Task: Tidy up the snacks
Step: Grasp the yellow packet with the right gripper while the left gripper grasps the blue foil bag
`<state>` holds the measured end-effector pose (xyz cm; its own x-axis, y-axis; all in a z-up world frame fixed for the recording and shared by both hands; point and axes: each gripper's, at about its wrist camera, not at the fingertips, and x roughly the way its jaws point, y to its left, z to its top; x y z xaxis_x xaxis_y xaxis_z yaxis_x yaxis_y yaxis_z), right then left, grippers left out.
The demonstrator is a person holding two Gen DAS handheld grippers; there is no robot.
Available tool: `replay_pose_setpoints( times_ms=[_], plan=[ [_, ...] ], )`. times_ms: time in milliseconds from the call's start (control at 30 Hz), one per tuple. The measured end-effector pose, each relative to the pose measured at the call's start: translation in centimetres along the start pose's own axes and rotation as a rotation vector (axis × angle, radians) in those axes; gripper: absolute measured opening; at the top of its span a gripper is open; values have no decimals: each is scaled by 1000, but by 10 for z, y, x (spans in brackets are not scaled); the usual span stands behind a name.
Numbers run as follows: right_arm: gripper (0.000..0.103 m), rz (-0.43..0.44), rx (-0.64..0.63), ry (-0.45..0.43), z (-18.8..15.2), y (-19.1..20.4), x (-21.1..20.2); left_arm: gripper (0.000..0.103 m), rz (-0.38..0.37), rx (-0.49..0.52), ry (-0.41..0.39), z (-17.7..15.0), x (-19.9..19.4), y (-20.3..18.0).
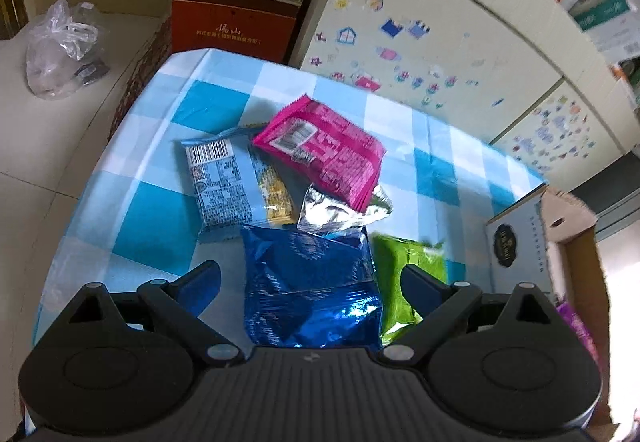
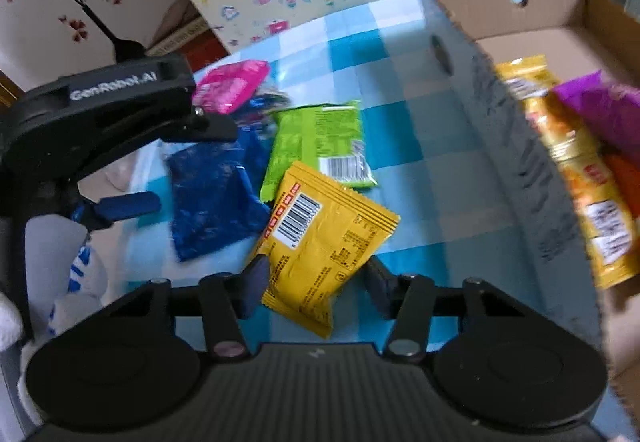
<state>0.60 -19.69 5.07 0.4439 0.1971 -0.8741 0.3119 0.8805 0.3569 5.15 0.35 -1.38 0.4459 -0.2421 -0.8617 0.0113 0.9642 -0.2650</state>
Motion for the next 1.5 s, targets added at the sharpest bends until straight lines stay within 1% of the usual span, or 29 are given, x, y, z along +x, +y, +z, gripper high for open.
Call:
replay_pose_setpoints(
  times_ms=[67, 133, 267, 367, 467, 600, 767, 933, 1033, 1133, 1267, 1367, 1467, 1500],
  plan=[
    [51, -39, 23, -1, -1, -8, -2, 99, 11, 12, 11, -2, 6, -3],
    [51, -32, 51, 4, 0, -14, -3, 99, 14, 21, 26, -5, 11, -5],
    [52, -34, 43, 2, -1, -15, -5, 99, 47, 36, 45, -11, 21, -8],
    [56, -26, 52, 14, -1, -14, -3, 102, 72, 66, 35, -17, 24, -10],
    [66, -15, 48, 12, -1, -12, -2, 102, 94, 106, 34, -19, 26, -15],
    [69, -30, 16, 0, -1, -6, 0, 102, 130, 124, 31, -22, 28, -17],
    [74, -26, 6, -20, -1, -3, 3, 99, 167, 125, 23, -23, 26, -13],
    [74, -55, -46, -39, -4, 5, 6, 94, 179, 124, 14, -24, 23, -12],
    [75, -72, -76, -52, -7, 10, 7, 91, 182, 115, 8, -24, 22, -11],
    [75, -87, -78, -76, -9, 13, 9, 88, 178, 94, 2, -23, 20, -8],
    [74, -116, -99, -99, -11, 17, 11, 86, 174, 73, -4, -23, 18, -6],
    [70, -155, -145, -122, -15, 23, 13, 85, 181, 82, -9, -24, 18, -8],
    [57, -145, -157, -134, -16, 24, 11, 82, 180, 87, -16, -26, 17, -7],
    [56, -142, -152, -131, -15, 23, 11, 81, 176, 85, -18, -26, 16, -6]
  ],
)
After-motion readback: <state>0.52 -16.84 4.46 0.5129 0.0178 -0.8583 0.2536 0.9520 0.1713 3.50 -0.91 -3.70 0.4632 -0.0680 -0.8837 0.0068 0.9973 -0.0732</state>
